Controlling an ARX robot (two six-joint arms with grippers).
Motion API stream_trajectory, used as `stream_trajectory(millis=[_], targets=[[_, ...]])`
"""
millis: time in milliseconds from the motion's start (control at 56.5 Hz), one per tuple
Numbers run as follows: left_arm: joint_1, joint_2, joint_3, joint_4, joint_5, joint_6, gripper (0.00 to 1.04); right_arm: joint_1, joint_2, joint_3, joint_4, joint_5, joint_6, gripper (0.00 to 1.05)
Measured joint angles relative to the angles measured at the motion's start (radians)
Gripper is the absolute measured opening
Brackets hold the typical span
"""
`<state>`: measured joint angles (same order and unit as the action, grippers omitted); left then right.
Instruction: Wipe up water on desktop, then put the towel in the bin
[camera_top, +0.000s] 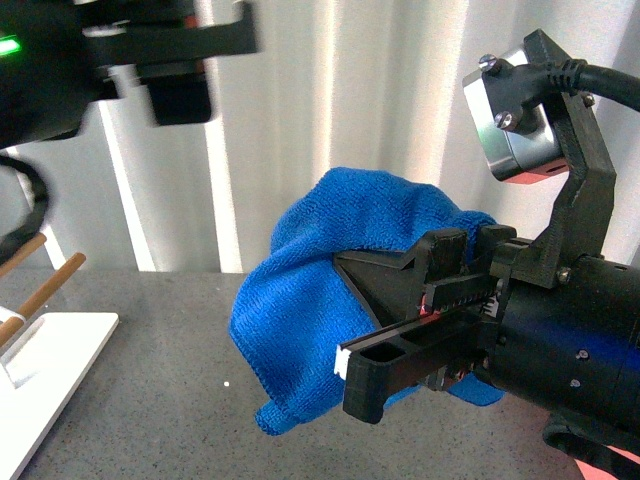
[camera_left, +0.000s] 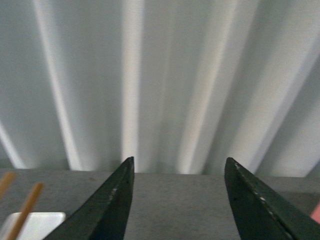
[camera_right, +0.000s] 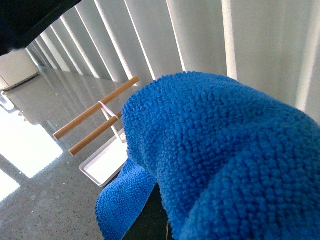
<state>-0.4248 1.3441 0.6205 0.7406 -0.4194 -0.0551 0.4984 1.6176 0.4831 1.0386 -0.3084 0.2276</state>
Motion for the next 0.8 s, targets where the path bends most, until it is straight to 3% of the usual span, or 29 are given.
stream_trajectory(millis=[142, 230, 797], targets=[[0.092, -0.135, -0.197, 0.035, 0.094, 0.033, 0.17, -0.001, -0.003, -0.004, -0.002, -0.008, -0.001, 0.05], [0.127, -0.194, -0.263, 0.042, 0.135, 0.037, 0.03, -0.009, -0.010, -0.011, -0.002, -0.006, -0.003, 0.05], [0.323, -0.592, -0.536, -0.081, 0.320, 0.047, 0.04, -0.019, -0.066, -0.022, -0.024, 0.000, -0.022, 0.05]])
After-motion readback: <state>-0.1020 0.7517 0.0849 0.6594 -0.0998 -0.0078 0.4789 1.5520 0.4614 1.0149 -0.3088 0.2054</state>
